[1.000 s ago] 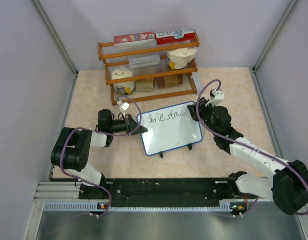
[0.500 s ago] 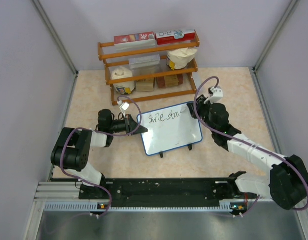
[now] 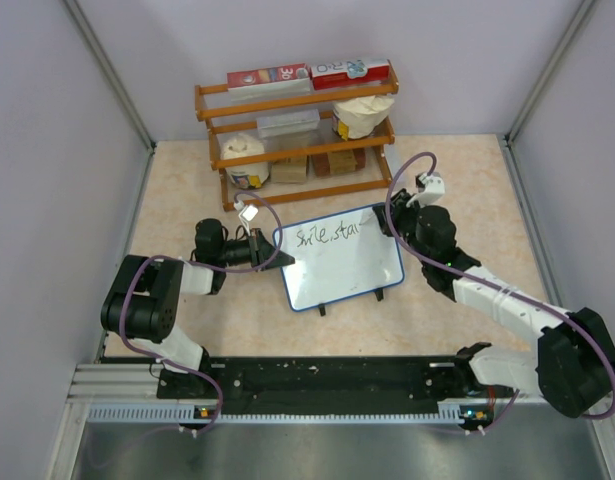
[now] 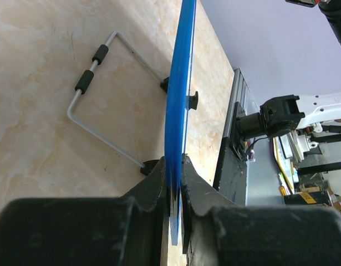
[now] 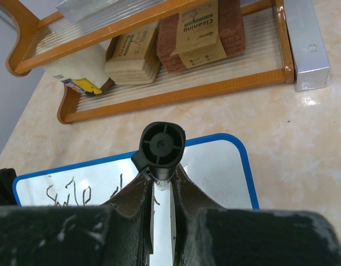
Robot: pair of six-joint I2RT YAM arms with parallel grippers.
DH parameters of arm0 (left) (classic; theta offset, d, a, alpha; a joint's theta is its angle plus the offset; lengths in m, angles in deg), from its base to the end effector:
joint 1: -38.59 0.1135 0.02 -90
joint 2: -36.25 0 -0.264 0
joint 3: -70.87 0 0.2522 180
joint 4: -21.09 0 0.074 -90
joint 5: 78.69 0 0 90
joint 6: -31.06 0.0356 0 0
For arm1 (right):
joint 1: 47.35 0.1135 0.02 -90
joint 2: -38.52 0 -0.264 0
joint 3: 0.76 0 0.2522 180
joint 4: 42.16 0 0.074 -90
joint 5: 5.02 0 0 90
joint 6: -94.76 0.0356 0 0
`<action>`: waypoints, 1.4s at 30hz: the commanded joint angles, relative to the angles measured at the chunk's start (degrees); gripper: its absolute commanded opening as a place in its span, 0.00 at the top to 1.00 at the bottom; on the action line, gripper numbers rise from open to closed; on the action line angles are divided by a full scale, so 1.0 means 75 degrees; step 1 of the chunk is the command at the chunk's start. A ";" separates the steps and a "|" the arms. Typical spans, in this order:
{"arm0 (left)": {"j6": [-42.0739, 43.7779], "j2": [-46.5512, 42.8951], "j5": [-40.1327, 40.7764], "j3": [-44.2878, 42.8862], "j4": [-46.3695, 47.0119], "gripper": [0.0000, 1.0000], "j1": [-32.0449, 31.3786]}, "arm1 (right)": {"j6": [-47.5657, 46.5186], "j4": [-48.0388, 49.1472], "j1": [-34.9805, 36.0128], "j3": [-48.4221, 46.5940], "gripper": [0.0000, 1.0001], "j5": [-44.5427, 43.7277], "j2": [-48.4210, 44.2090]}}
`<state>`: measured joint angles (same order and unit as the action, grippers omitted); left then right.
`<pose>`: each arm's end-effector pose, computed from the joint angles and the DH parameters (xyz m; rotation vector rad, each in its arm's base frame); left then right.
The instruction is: Write a sentence on the whiteboard
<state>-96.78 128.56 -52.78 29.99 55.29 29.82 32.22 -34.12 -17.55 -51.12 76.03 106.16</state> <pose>0.2653 -0.0733 0.1536 0.3554 1.9702 -1.5750 0.2354 0.1284 0.2652 0.0814 1.7659 0.5976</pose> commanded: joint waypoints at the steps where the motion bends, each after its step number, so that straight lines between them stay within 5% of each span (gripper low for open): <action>1: 0.0253 0.0090 0.0331 -0.0111 -0.0009 1.00 -0.0014 | -0.0064 0.0163 -0.0083 -0.0077 1.00 0.0056 0.0005; 42: 0.0253 0.0102 0.0343 -0.0123 -0.0009 1.00 -0.0002 | 0.0369 0.0257 -0.0095 0.0731 1.00 0.0935 -0.0206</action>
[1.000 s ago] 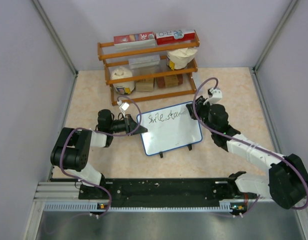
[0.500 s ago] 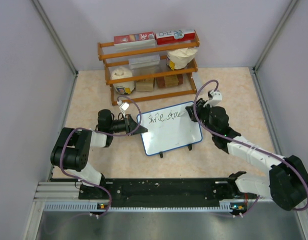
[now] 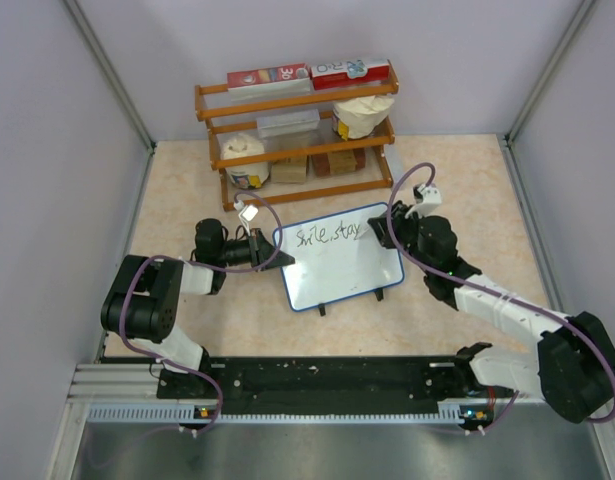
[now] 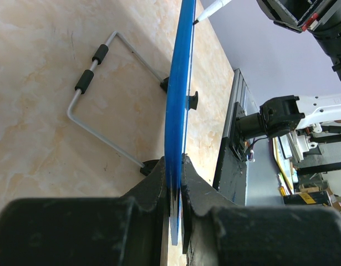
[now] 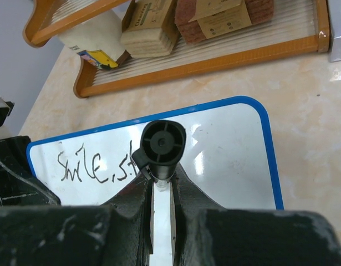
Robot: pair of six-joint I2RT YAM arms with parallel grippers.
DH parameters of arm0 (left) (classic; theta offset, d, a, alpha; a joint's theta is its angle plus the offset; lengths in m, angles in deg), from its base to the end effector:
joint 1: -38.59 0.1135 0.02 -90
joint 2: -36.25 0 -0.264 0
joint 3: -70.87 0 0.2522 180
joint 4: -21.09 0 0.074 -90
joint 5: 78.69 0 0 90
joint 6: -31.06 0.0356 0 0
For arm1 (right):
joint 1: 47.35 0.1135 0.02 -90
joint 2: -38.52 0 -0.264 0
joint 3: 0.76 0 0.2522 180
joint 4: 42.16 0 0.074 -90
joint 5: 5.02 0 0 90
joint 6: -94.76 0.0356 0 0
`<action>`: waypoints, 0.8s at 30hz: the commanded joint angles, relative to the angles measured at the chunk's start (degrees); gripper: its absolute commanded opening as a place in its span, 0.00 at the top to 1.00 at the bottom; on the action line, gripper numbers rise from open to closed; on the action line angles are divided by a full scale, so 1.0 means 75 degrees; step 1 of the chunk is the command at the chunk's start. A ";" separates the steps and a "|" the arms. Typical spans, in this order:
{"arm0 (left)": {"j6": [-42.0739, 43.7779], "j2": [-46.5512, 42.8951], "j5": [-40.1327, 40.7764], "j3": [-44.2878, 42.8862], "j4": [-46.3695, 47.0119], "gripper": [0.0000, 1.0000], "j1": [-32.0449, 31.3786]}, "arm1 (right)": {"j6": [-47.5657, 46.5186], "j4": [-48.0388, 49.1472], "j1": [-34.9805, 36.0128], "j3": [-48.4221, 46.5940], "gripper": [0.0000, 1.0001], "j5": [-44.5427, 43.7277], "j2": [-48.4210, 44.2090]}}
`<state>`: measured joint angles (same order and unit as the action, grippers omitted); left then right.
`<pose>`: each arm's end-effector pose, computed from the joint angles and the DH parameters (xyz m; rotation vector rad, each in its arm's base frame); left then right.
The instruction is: Write a sentence on the whiteboard
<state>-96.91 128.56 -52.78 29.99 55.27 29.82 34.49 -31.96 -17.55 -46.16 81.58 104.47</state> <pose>0.2653 -0.0733 0.1535 0.3531 1.9715 -1.5766 0.2235 0.1256 0.2464 0.0435 1.8042 0.7004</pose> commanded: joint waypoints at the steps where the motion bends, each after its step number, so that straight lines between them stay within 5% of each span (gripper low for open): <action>1: 0.0259 0.0102 0.0331 -0.0123 -0.0006 1.00 -0.0013 | 0.0090 0.0003 -0.0095 0.0070 1.00 0.0207 0.0007; 24: 0.0271 0.0043 0.0343 -0.0100 -0.0006 1.00 -0.0002 | -0.0121 -0.0113 -0.0095 0.0257 1.00 0.1074 -0.1376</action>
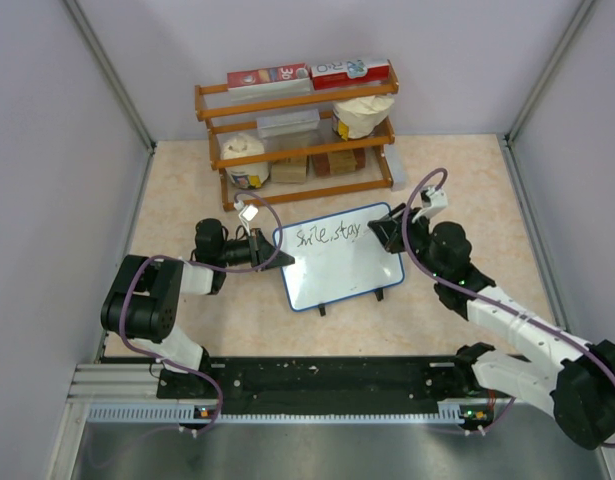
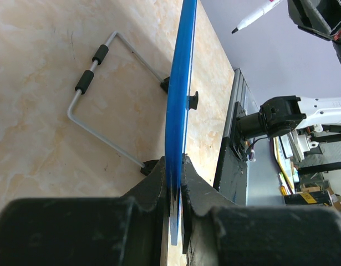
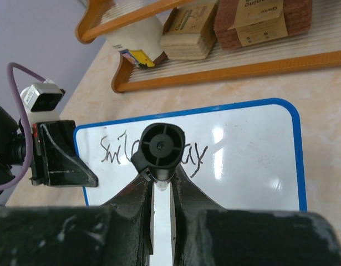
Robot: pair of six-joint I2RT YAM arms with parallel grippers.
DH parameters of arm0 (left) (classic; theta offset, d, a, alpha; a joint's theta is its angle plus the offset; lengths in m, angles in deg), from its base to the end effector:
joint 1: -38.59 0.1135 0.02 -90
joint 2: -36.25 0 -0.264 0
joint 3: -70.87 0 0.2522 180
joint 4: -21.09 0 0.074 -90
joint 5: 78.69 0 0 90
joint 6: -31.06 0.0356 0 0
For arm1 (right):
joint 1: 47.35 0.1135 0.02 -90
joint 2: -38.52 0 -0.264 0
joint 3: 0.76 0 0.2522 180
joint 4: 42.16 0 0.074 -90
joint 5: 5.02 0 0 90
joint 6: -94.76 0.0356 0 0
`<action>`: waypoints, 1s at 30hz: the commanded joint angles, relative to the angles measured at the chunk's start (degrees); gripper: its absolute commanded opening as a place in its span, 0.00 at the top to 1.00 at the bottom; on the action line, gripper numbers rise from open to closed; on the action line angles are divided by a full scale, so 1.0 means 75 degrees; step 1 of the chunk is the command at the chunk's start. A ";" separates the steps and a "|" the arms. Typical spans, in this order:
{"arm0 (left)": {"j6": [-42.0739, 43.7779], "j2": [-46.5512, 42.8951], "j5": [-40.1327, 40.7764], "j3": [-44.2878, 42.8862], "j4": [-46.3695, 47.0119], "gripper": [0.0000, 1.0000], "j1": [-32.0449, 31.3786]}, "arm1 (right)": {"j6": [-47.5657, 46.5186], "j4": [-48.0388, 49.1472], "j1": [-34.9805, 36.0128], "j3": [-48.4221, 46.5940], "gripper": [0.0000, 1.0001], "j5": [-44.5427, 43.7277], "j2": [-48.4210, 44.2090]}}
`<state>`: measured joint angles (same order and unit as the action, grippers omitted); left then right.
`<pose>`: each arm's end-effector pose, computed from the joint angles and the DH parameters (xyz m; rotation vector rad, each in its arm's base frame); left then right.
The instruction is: Write a sentence on the whiteboard
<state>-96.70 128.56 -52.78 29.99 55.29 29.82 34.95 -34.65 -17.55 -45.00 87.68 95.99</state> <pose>0.2653 -0.0733 0.1536 0.3567 1.9695 -1.5742 0.2010 0.1170 0.2674 -0.0312 1.7385 0.8219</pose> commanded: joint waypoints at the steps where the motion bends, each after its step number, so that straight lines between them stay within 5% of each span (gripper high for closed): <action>1: 0.0241 0.0032 0.0355 -0.0100 -0.0009 1.00 -0.0002 | -0.0205 0.0257 -0.0083 0.0161 1.00 0.0308 -0.0280; 17: 0.0335 0.0031 0.0355 -0.0135 -0.0138 0.99 -0.0002 | -0.0358 0.0046 -0.0083 0.0560 1.00 0.1140 -0.0972; 24: 0.0639 -0.0168 0.0518 -0.0146 -0.0500 0.61 -0.0013 | -0.0311 -0.0036 -0.0071 0.0467 1.00 0.1316 -0.1030; 30: 0.1060 -0.0811 0.0952 -0.0006 -0.1224 0.43 -0.0002 | -0.0393 -0.0294 -0.0083 0.0279 1.00 0.1339 -0.1194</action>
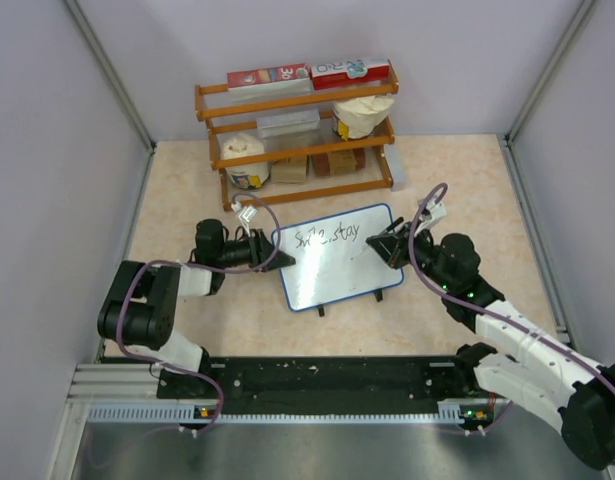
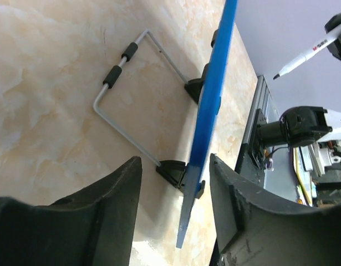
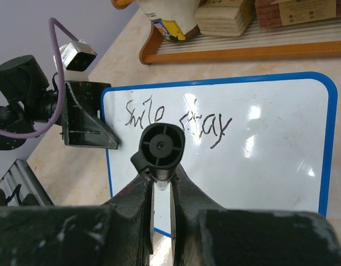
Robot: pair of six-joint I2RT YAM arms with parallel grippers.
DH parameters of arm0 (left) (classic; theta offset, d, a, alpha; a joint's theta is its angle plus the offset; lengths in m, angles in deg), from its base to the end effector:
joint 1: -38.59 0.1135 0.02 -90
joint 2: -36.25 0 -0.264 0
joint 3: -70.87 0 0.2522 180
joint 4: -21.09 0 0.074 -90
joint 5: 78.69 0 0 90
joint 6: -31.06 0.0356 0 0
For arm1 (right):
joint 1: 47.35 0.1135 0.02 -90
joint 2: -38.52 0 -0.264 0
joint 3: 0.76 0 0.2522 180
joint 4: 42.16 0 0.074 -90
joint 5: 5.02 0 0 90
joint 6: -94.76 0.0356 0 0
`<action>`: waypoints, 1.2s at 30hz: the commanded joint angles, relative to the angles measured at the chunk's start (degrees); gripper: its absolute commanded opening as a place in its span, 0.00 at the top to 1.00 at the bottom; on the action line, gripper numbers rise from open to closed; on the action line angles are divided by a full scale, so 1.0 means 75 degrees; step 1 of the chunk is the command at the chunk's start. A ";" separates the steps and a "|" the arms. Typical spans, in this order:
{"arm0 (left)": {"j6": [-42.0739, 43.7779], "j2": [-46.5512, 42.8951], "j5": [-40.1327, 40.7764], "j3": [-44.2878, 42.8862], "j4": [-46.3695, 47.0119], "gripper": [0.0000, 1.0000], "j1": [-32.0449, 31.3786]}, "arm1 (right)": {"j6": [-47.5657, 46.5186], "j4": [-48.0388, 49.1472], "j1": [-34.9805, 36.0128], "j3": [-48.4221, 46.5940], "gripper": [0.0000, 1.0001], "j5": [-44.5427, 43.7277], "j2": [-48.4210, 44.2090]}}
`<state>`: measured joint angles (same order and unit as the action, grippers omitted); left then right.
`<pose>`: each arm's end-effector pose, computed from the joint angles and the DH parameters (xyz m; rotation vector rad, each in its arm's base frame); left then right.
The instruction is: Write a sentence on the whiteboard
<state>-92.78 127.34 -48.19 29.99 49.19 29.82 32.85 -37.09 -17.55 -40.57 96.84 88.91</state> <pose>0.2639 -0.0717 0.1490 0.3027 2.0238 -1.4840 0.1768 0.1097 0.2601 -0.1905 1.7416 0.9252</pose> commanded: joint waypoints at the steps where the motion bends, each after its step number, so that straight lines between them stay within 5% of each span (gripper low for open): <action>1: 0.0644 -0.0997 0.0619 -0.0006 -0.0669 0.39 -0.0002 | -0.0148 -0.0014 -0.0071 -0.0359 1.00 0.0141 -0.0273; 4: 0.1136 -0.2084 0.1229 0.0099 -0.1853 0.30 -0.0002 | -0.0137 -0.0050 -0.0071 -0.0383 1.00 0.0212 -0.0344; 12: 0.2192 -0.5755 0.5106 -0.0181 -0.5930 0.13 -0.0049 | -0.0043 0.0055 -0.0071 -0.0570 1.00 0.0960 -0.0216; 17: 0.1724 -0.7082 0.4807 -0.0275 -0.6004 0.07 -0.0306 | 0.0261 0.0442 -0.0071 -0.0512 1.00 0.1372 -0.0191; 25: 0.2262 -0.6030 0.4594 -0.1505 -0.6391 0.04 -0.2118 | 0.0636 0.0864 0.0139 -0.0301 1.00 0.1653 -0.0133; 36: 0.2216 -0.3570 0.3482 -0.2431 -0.4716 0.05 -0.4031 | 0.1000 0.0934 0.0151 -0.0289 1.00 0.2074 -0.0250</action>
<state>-77.02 96.52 -18.40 16.14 6.55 2.96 38.91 -33.20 -16.98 -41.62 110.20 87.80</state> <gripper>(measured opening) 0.961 0.083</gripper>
